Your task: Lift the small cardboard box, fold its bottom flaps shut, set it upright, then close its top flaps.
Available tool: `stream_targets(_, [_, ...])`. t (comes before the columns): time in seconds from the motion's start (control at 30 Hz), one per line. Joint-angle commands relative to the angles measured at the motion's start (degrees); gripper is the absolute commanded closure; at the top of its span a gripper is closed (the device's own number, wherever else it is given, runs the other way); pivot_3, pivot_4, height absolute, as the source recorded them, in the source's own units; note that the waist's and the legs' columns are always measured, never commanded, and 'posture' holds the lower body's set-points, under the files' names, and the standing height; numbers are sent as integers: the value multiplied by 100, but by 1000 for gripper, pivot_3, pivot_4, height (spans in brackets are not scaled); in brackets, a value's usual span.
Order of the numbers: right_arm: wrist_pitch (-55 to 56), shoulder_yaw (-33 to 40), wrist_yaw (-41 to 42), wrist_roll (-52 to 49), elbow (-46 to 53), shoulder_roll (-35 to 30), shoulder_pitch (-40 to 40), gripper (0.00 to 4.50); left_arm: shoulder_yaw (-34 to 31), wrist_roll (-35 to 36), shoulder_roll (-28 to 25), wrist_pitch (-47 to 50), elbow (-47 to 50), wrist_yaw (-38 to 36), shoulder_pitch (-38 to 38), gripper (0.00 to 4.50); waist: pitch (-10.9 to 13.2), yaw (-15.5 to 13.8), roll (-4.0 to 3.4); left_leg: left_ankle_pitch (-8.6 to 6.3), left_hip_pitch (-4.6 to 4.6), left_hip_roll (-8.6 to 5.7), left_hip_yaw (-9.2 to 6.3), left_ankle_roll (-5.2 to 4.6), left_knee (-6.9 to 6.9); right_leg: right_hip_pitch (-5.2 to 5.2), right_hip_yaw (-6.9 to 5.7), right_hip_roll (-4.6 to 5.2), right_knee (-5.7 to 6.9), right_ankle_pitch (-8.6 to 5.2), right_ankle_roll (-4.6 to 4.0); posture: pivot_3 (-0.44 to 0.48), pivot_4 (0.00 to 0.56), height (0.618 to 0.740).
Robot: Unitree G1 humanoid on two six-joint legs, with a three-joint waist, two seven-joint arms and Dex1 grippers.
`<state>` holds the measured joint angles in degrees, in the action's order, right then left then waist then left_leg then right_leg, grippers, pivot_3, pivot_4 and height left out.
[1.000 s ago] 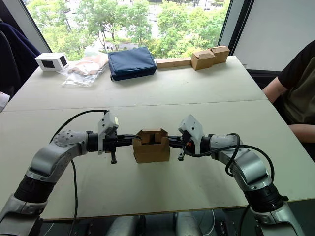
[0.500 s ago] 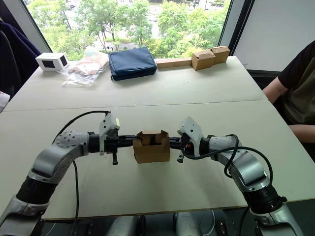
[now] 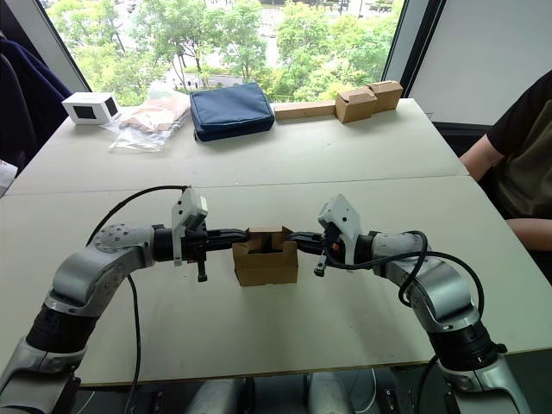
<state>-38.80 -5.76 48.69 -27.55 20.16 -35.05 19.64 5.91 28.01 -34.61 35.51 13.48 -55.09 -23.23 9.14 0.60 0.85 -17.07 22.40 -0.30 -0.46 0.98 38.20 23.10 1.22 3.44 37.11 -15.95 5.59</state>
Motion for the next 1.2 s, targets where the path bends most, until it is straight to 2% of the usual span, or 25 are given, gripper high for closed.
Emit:
stream_targets(0.03, [49,67,-30,-18,254,-41,-2,4500,-34,-1,6,-114,27,-51,-90,4459,0,2,0,0,0,0,0,0,0,0,0,0,0,0,0,0,150,740])
stream_targets(0.67, [-350,669,-254,-496,549,-136,-6,4500,-537,235,-164,33,-253,-81,-179,4459,0,3,0,0,0,0,0,0,0,0,0,-1,0,0,0,0,150,740])
stream_targets(0.87, [-594,1002,-364,-937,899,-183,23,4500,-600,188,-140,-7,-320,-31,-174,4459,0,-7,0,0,0,1,0,0,0,0,0,1,0,0,0,0,150,740])
stream_targets(1.0, [-1095,1457,-520,-1920,1391,-180,168,4500,-463,-79,71,-396,-1047,-30,-474,4459,0,-6,0,0,0,1,0,0,0,0,0,1,0,0,0,0,150,740])
stream_targets(1.2, [-1403,1107,-397,-2202,2044,-650,-69,4500,-68,-521,419,-1100,-2852,-710,-1199,4459,1,-8,2,-1,0,-3,-2,-3,0,-4,-7,-6,-3,0,0,0,150,740])
